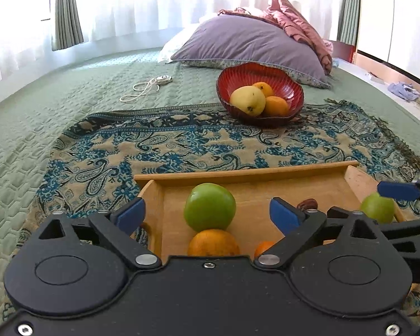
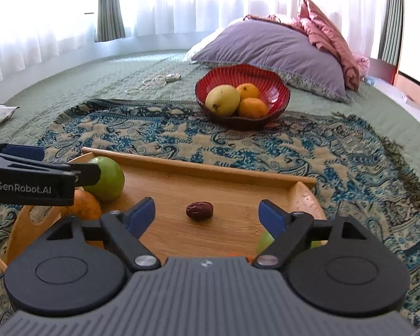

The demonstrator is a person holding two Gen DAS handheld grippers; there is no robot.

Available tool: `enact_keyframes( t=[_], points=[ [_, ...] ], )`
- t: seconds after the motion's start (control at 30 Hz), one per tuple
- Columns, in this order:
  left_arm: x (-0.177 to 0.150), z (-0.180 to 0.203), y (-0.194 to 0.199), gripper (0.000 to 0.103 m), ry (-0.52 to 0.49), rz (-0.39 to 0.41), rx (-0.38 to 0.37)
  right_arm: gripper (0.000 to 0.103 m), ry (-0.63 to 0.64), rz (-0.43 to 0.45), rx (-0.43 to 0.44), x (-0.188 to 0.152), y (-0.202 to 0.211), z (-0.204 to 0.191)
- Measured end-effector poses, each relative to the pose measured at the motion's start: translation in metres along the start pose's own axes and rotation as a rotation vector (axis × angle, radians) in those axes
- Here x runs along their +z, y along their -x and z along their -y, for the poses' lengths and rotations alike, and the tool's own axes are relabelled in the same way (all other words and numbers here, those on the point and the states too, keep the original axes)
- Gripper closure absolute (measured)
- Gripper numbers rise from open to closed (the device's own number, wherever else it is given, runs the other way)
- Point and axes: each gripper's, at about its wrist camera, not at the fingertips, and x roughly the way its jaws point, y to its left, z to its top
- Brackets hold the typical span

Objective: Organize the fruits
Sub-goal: 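Lift both open tools up and away from the tray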

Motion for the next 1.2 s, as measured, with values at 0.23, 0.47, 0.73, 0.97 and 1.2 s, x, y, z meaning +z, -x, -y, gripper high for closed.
enact_keyframes(
  t=[0.23, 0.47, 0.73, 0.97, 1.2],
  points=[
    [-0.011, 0.0, 0.027, 0.001, -0.002, 0.026, -0.007, 0.0, 0.028, 0.035, -0.012, -0.005, 0.022, 0.0],
    [-0.024, 0.002, 0.048, 0.0, -0.017, 0.044, -0.01, 0.0, 0.005, 0.041, -0.029, -0.014, 0.037, 0.003],
    [-0.042, 0.008, 0.071, 0.0, -0.028, 0.068, -0.024, 0.0, -0.008, 0.053, -0.036, -0.026, 0.056, 0.01],
    [-0.06, 0.009, 0.084, 0.0, 0.0, 0.056, -0.036, 0.0, 0.008, 0.068, -0.056, -0.04, 0.071, 0.008],
    [-0.079, 0.008, 0.097, 0.0, 0.005, 0.066, -0.025, 0.0, 0.025, 0.106, -0.07, -0.052, 0.089, 0.004]
  ],
)
